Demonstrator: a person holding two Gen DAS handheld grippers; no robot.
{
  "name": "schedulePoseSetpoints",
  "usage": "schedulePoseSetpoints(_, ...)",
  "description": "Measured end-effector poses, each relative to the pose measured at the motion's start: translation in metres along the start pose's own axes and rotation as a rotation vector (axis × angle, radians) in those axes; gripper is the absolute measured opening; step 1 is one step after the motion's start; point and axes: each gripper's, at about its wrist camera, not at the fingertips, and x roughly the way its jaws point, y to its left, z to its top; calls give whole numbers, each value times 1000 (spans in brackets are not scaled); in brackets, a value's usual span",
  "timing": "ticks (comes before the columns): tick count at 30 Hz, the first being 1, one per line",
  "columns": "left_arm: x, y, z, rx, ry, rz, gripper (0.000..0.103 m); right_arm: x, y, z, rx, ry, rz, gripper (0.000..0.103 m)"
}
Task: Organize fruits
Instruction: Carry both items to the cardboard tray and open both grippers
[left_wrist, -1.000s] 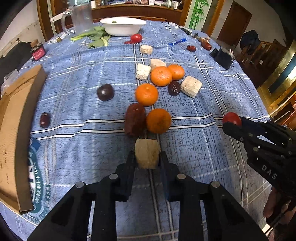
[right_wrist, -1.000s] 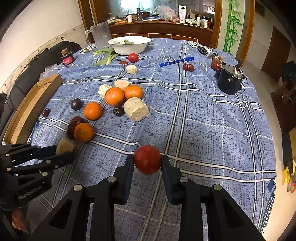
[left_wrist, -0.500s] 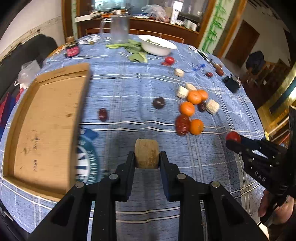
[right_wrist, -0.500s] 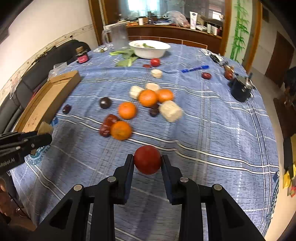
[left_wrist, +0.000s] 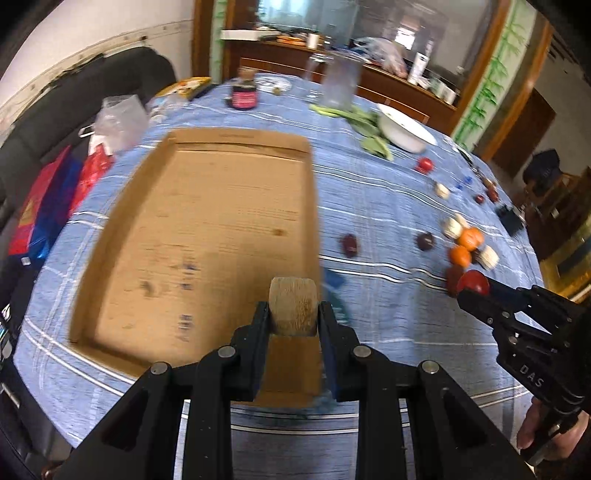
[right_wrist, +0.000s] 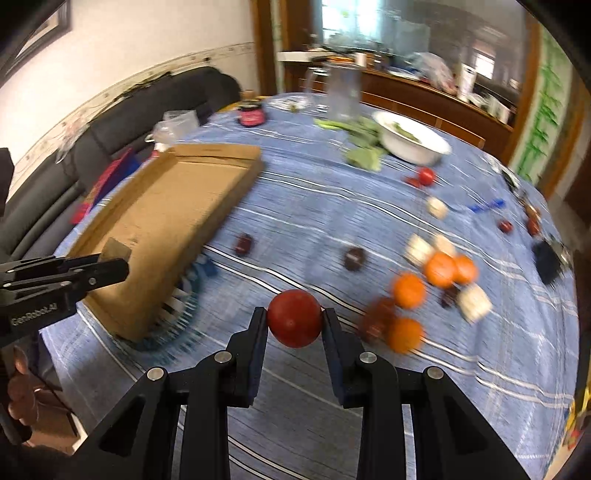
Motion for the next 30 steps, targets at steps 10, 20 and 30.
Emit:
schedulePoseSetpoints(10, 1, 77, 4, -101, -1, 94, 25, 27, 77, 39, -110, 1, 118, 33)
schedulePoseSetpoints(20, 17, 120, 2, -134, 35, 146, 25, 74, 131, 45, -181, 73, 186, 33)
schedulePoseSetpoints(30, 34, 128, 1, -134, 63, 143, 25, 101, 146, 35, -200, 139, 204, 33)
